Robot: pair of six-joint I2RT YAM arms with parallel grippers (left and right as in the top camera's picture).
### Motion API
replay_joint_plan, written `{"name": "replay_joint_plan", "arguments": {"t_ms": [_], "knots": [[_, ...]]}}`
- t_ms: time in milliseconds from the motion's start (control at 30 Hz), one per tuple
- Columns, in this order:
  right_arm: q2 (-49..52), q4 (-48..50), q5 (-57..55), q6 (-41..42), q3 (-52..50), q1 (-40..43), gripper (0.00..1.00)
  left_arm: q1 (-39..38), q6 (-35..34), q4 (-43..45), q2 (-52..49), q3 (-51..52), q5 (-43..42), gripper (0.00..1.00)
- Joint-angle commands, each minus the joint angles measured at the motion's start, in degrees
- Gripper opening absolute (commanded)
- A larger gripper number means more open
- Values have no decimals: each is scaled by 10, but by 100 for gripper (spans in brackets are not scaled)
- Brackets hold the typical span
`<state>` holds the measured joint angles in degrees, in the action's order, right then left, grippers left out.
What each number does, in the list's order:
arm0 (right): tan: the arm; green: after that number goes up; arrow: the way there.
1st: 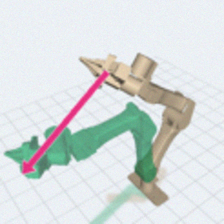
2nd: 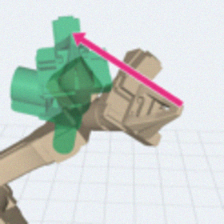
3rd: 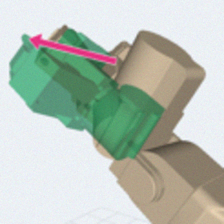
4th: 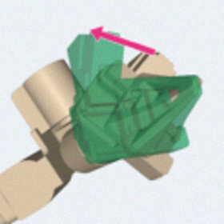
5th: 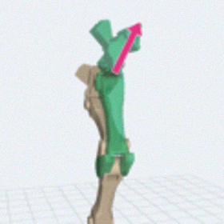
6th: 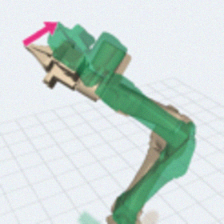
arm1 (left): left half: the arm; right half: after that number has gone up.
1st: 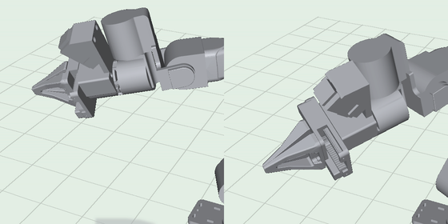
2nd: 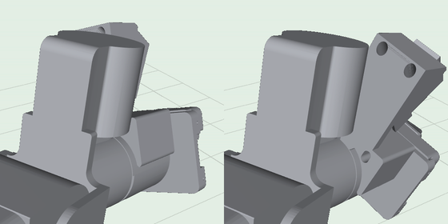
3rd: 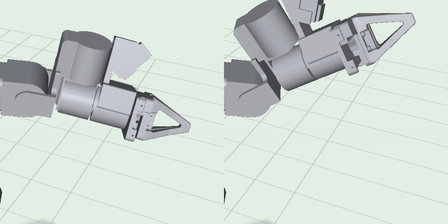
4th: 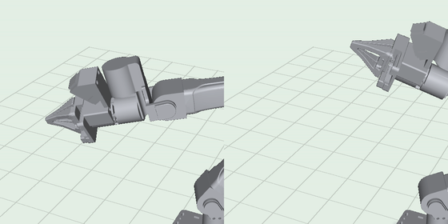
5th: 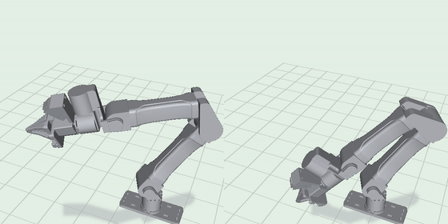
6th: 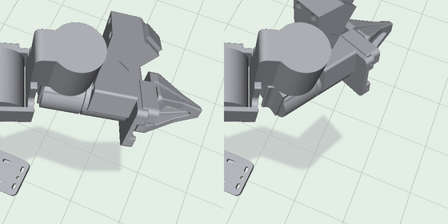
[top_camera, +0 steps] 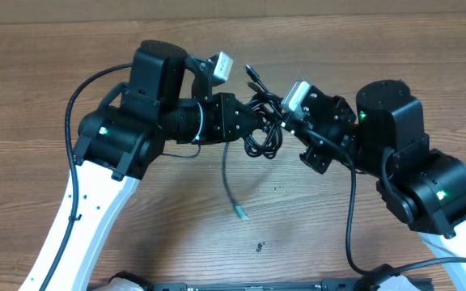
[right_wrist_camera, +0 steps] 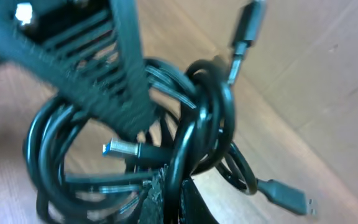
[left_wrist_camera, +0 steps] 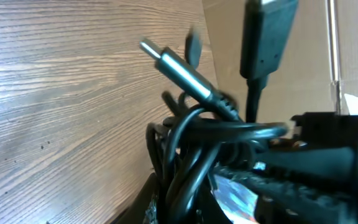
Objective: Untangle cables
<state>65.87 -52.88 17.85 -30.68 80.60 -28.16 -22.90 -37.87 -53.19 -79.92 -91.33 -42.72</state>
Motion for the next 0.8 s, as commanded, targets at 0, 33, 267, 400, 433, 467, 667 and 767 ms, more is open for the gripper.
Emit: {"name": "replay_joint_plan", "arguments": {"t_ms": [0,33,267,400,433,467,667,767], "knots": [[1,-38,47,-9,-7,-4,4,34,-31,25,5,-14,-3,4],[1,-41,54,-9,-7,-4,4,36,-31,25,5,-14,-3,4],[-1,-60,80,-13,-7,-4,4,45,-33,26,5,-14,-1,4],[-4,-80,109,-39,-7,-4,4,48,-36,26,5,-14,24,4],[-4,-91,112,-47,-7,-4,4,50,-41,26,5,-14,24,4],[-4,-99,112,-51,-7,-4,4,53,-46,26,5,-14,24,4],[-4,-115,97,-59,-7,-4,4,60,-50,27,5,-14,24,4],[-4,-127,69,-58,-7,-4,4,72,-71,28,5,-14,24,4]]}}
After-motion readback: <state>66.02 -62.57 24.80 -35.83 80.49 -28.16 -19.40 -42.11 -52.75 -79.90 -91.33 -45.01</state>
